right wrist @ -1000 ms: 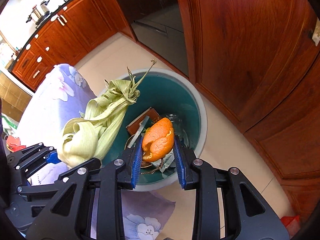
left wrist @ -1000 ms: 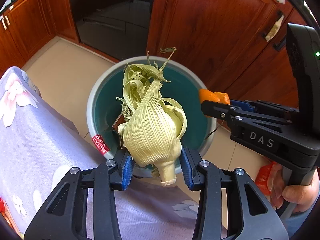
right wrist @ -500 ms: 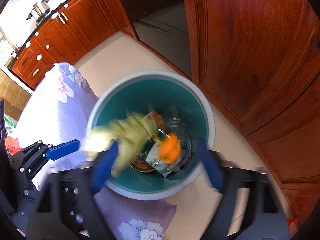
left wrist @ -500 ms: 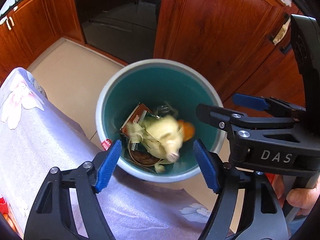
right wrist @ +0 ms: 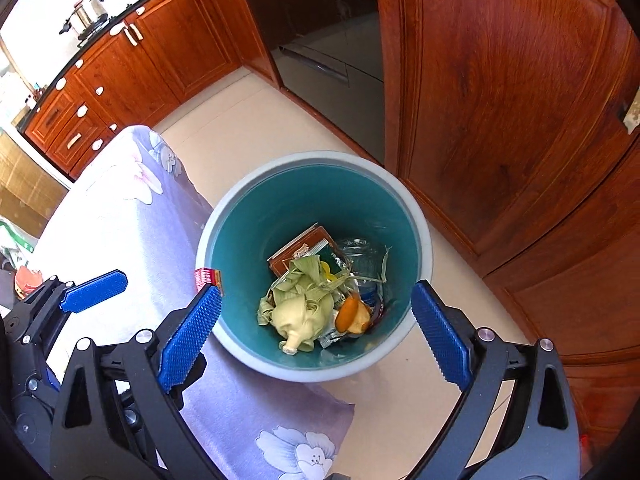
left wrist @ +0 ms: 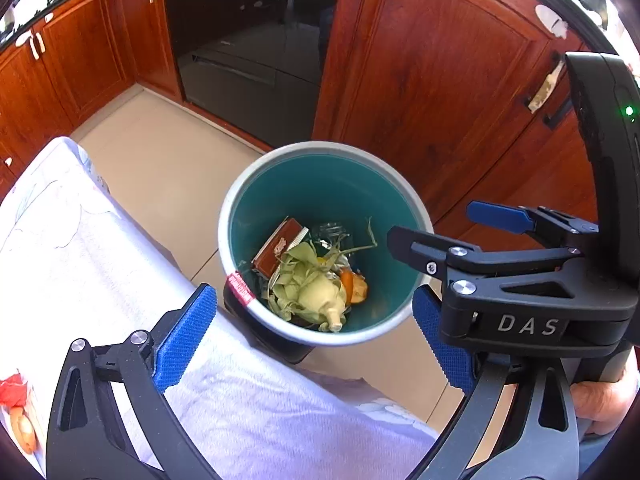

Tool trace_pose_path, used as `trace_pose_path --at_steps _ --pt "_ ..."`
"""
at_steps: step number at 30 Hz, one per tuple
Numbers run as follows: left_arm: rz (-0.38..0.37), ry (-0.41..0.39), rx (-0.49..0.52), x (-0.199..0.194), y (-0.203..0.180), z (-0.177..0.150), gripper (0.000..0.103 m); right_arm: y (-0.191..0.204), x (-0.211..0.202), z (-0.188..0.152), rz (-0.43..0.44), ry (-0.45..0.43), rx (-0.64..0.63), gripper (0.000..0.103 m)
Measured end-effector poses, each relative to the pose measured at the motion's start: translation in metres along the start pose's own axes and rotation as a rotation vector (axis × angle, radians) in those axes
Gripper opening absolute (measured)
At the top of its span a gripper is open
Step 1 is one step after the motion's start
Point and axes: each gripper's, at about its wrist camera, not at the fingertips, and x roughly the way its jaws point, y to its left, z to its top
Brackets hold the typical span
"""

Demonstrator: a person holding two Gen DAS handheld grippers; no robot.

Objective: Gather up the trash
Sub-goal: 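Move both tools back over the table toward the tissue and red bag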

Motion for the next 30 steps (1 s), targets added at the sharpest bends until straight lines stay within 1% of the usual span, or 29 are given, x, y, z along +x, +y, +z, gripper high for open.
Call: trace_pose_path --at_steps 8,16,24,30 --pt "0.005 -0.045 -0.007 -0.029 0.005 -0.013 0.098 0.018 -0.024 -0.01 -0.002 -0.022 -0.031 0.092" --pt "0.011 -0.096 -0.034 -0.07 0.018 -0.038 0.099 0.045 -0.044 -0.024 0.011 -0.032 -0.062 0.092" --pt "0.05 -0.144 -0.09 -0.109 0.049 -0.077 0.099 0.106 -0.061 -0.043 0.051 -0.045 -0.159 0.092" --pt "0.098 -0.16 -0.152 -0.138 0.084 -0.116 0.099 0.159 -0.067 -0.059 0.091 -0.038 -0.241 0.092"
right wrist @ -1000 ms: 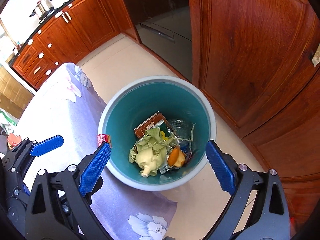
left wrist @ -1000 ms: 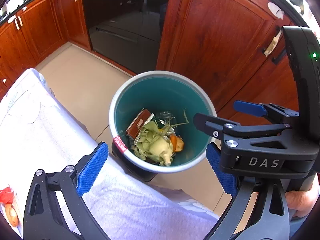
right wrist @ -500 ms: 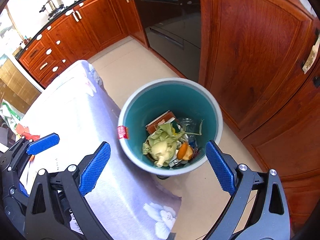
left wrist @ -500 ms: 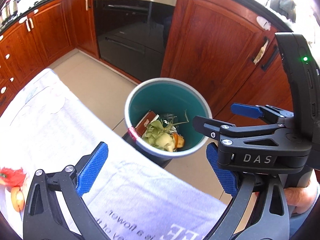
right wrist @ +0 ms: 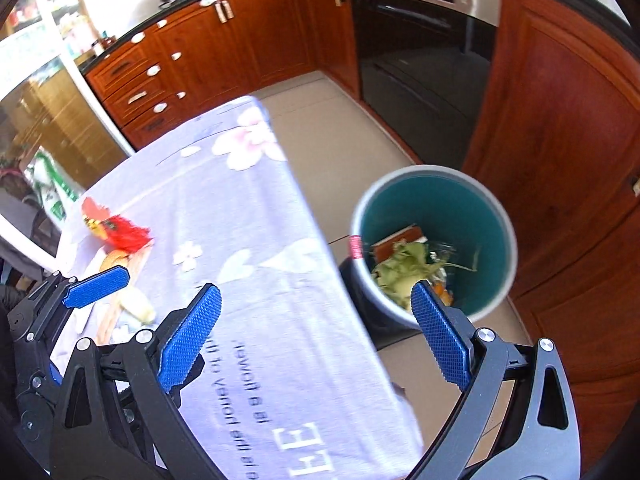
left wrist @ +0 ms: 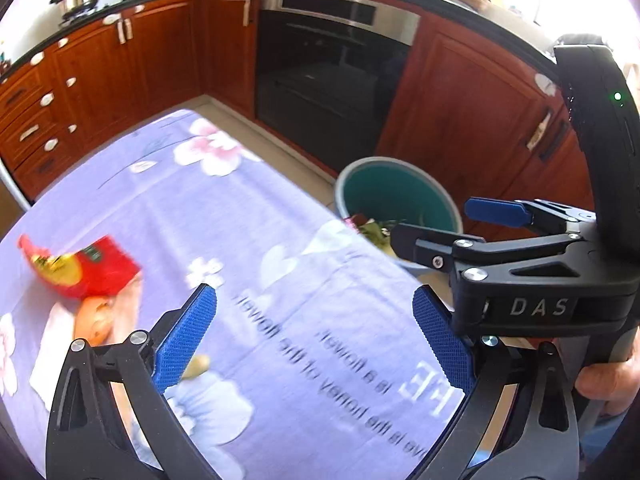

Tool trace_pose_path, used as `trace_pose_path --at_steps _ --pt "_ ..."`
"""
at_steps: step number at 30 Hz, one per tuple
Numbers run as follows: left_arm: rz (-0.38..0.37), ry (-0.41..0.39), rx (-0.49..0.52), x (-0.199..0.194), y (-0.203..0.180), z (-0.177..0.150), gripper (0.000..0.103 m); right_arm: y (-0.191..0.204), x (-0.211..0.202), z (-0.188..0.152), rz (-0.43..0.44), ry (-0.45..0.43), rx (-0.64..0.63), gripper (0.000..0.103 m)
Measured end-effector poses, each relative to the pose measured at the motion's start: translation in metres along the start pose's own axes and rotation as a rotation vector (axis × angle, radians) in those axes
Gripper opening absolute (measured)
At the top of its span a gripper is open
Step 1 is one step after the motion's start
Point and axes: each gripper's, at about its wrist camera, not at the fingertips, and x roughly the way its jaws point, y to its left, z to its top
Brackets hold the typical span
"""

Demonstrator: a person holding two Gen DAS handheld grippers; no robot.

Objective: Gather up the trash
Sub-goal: 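Move both tools back over the table toward the tissue and red bag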

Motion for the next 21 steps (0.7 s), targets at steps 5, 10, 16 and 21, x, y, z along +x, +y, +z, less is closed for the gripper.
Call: trace_pose_path --at_steps 5,10,16,21 --pt "0.042 -0.015 -0.064 -0.023 0.044 -0.026 0.099 0.049 0.003 -0.002 0.028 0.014 -0.07 0.092" --pt "0.083 -0.02 -0.129 -0.041 0.09 -0.054 0.099 0.091 0.01 -0.003 0.047 0.034 -0.134 0.092" --pt "0.124 -0.011 -0.214 -0.055 0.143 -0.084 0.099 0.131 0.029 -0.006 0.069 0.073 -0.181 0.092" --pt "0.145 0.006 -0.282 -0.06 0.183 -0.105 0.099 0.163 0.044 -0.009 0.076 0.106 -0.226 0.092"
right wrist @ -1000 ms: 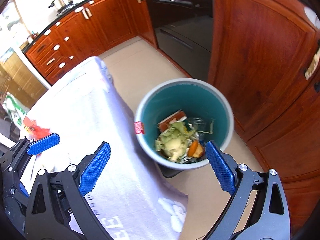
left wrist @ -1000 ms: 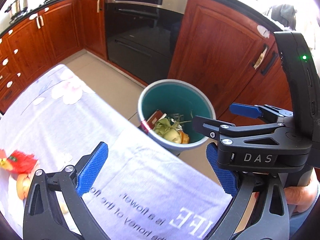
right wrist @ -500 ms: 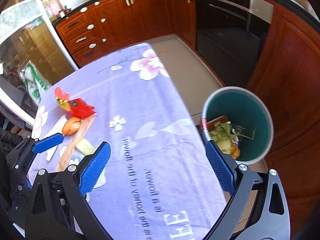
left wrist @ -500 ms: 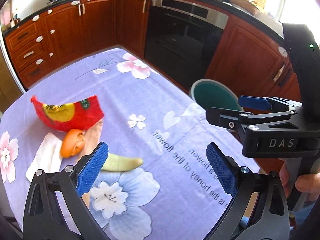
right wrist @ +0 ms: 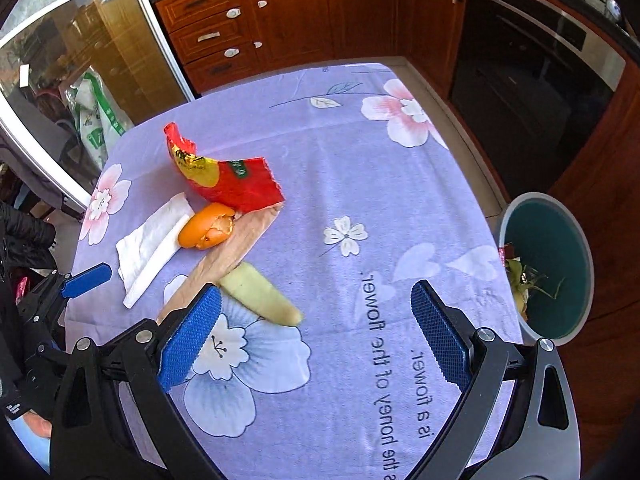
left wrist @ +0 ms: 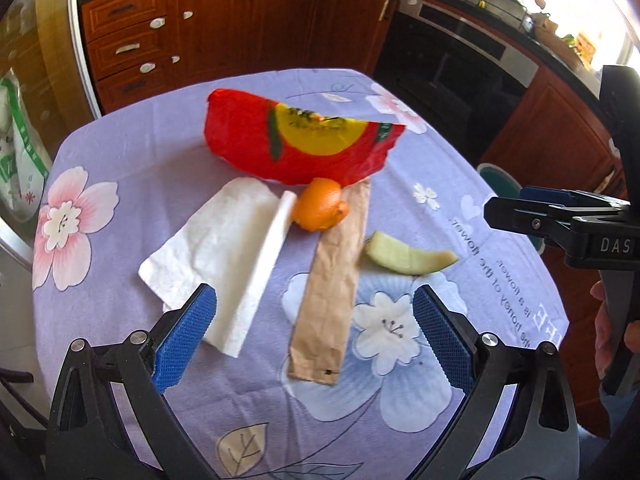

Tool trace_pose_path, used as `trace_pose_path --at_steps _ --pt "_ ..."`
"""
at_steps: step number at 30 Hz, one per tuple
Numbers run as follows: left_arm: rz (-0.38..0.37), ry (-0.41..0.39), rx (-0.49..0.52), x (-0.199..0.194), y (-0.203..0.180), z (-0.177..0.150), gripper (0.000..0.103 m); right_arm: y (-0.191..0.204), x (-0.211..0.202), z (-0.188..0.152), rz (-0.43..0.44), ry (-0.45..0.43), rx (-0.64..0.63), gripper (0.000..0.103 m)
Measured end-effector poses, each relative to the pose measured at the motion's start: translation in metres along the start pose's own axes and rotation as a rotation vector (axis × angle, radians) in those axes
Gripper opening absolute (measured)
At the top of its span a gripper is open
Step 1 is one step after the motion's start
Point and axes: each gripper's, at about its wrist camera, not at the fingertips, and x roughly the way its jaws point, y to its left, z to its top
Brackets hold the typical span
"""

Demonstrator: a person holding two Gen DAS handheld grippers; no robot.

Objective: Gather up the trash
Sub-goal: 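Move both tools back over the table toward the tissue and red bag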

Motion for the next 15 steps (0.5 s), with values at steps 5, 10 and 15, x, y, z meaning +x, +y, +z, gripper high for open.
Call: trace_pose_path --at_steps 5,10,15 --pt "0.031 0.009 -0.022 0.004 0.029 -0.001 0.099 0.022 0.013 0.006 0.009 0.021 -0.031 0.092" --pt "0.046 0.034 -0.032 0.016 0.047 0.001 0.099 0.035 0.029 0.009 0.014 0.05 -0.038 0.092" --pt "0.031 0.056 -0.043 0.027 0.057 0.002 0.099 0.043 0.044 0.011 0.018 0.078 -0.041 0.092"
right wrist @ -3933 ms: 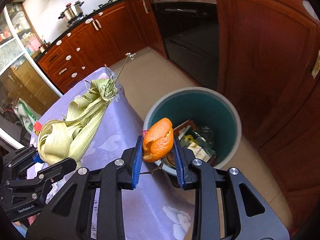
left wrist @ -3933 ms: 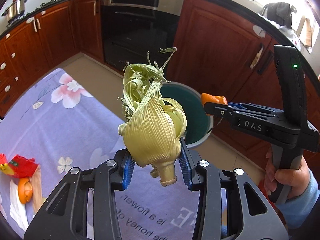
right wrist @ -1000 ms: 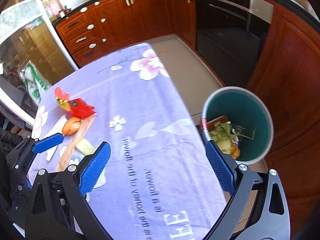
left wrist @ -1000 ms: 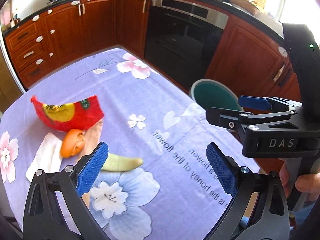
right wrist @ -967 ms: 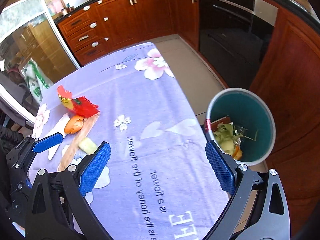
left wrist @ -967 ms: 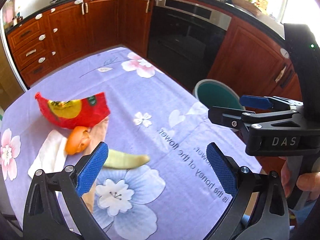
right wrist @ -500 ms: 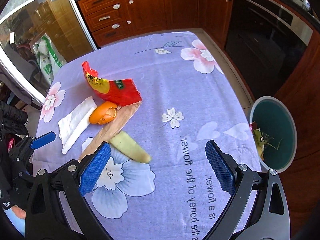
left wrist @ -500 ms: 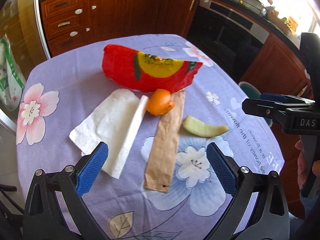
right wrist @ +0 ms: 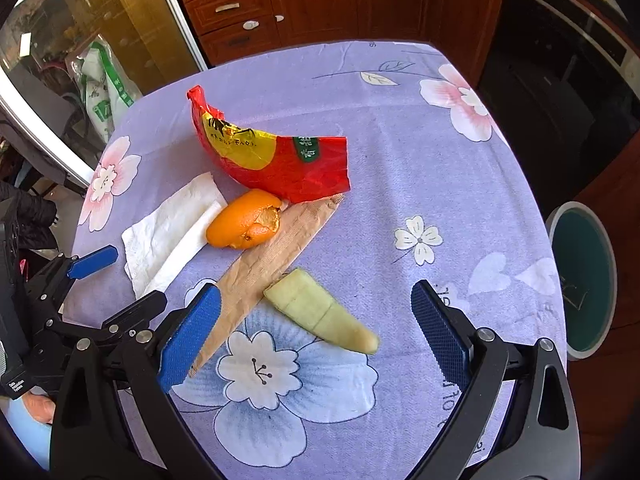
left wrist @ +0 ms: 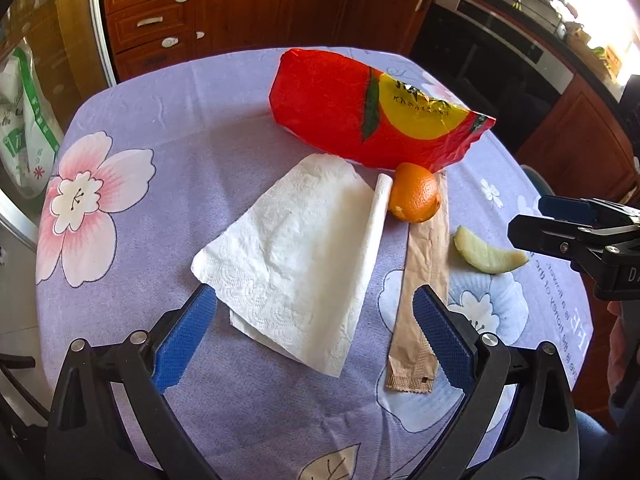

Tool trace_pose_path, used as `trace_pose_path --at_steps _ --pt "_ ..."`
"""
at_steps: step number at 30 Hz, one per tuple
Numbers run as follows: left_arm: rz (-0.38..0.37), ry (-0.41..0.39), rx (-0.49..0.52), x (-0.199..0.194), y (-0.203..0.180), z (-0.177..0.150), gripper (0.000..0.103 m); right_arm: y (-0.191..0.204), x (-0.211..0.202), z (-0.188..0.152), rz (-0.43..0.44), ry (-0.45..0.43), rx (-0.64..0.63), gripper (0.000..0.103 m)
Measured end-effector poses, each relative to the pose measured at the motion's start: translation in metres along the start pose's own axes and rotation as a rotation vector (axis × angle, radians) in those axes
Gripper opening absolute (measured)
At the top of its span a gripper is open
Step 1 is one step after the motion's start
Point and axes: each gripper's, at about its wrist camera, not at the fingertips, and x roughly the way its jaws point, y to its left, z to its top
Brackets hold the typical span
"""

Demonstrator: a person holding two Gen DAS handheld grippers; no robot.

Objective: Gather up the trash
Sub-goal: 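Move both tools back over the table toward the tissue and red bag, then grasp the white tissue with the left tool while the right tool grasps the red-and-yellow bag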

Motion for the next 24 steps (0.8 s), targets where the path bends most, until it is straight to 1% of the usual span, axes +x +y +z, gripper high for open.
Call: trace_pose_path --at_steps 7,12,19,21,23,24 --pt "0.005 0.018 0.038 0.011 -0.001 0.006 0.099 0.009 0.014 0.008 0.02 0.01 0.007 0.092" --pt "0.012 0.03 0.038 0.02 0.01 0.011 0.099 0.017 0.025 0.014 0.047 0.016 0.016 0.092" --pt "-0.008 0.011 0.065 0.022 0.013 0.013 0.098 0.021 0.043 0.02 0.083 0.025 0.07 0.092" --pt "-0.007 0.009 0.091 0.022 0.01 0.013 0.093 0.02 0.045 0.021 0.085 0.024 0.082 0.092" --pt "0.004 0.002 0.124 0.022 0.002 0.013 0.083 0.019 0.045 0.022 0.078 0.017 0.088 0.092" --pt "0.015 -0.002 0.144 0.022 0.0 0.013 0.072 0.019 0.044 0.024 0.072 0.014 0.088 0.092"
